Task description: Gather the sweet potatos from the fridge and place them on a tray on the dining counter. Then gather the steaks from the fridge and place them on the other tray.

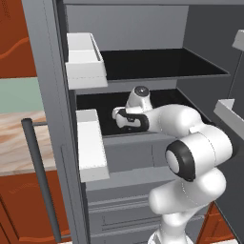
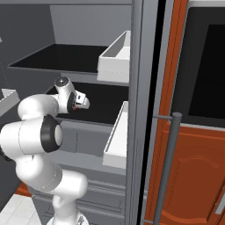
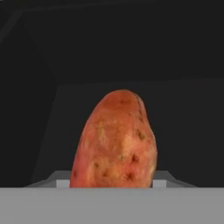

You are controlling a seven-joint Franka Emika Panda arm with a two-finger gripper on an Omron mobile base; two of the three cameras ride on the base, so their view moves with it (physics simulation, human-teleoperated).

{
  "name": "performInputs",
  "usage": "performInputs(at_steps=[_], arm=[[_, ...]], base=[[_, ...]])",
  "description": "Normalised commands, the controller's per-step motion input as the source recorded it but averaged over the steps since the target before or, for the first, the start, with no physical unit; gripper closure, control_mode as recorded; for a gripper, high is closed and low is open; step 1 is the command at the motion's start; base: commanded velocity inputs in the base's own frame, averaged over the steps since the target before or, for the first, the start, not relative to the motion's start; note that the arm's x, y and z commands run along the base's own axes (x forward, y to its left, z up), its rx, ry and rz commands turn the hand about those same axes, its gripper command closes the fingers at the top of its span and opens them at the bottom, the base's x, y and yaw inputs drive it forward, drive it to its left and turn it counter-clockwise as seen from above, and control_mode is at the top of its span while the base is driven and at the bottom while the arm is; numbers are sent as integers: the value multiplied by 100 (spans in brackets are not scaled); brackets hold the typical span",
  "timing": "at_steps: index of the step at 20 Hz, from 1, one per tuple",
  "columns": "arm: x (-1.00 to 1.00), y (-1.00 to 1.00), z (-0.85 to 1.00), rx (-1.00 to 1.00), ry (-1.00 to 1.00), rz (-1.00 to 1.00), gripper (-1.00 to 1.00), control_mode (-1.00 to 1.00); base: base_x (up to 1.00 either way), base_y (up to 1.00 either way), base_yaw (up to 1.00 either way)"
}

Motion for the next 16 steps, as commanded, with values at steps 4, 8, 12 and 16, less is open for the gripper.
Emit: performInputs(at_steps=[4,8,12,16], arm=[[-2,-14,0,1,-11,0,100,-100],[0,-32,-2,4,-25,0,100,-100],[-38,-42,0,0,-19,0,100,-100],[-92,-29,22,0,-1,-1,100,-100]], base=[[0,0,0],[0,0,0],[0,0,0],[0,0,0]])
